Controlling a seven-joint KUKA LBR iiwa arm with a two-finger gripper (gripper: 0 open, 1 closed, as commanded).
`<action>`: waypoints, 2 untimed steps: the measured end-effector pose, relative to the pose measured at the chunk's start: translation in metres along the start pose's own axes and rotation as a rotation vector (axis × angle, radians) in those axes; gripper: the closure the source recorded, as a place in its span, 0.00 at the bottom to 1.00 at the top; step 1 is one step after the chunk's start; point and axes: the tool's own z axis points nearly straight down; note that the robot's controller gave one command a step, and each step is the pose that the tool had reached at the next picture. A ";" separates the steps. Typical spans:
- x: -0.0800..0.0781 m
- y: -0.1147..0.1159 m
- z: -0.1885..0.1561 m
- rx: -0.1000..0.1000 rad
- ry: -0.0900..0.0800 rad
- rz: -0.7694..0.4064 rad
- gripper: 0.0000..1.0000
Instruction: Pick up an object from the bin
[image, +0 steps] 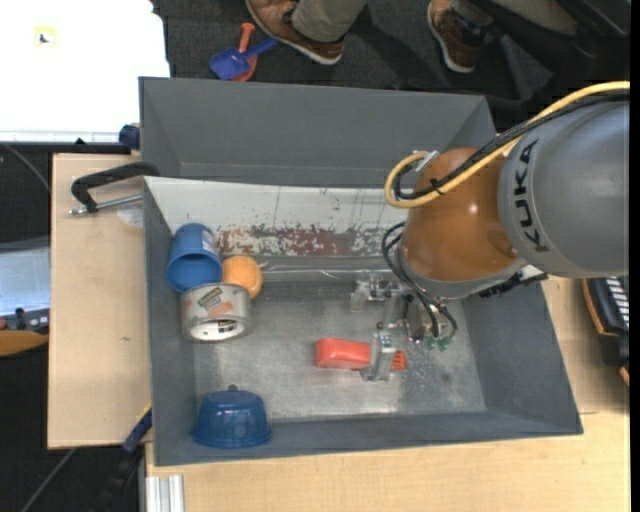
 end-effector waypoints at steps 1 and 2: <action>-0.001 0.000 -0.004 0.000 -0.007 0.001 0.00; -0.003 0.002 0.003 -0.001 -0.004 0.021 0.00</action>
Offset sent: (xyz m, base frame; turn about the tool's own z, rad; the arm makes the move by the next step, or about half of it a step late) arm 0.0032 0.0047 -0.0137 0.0478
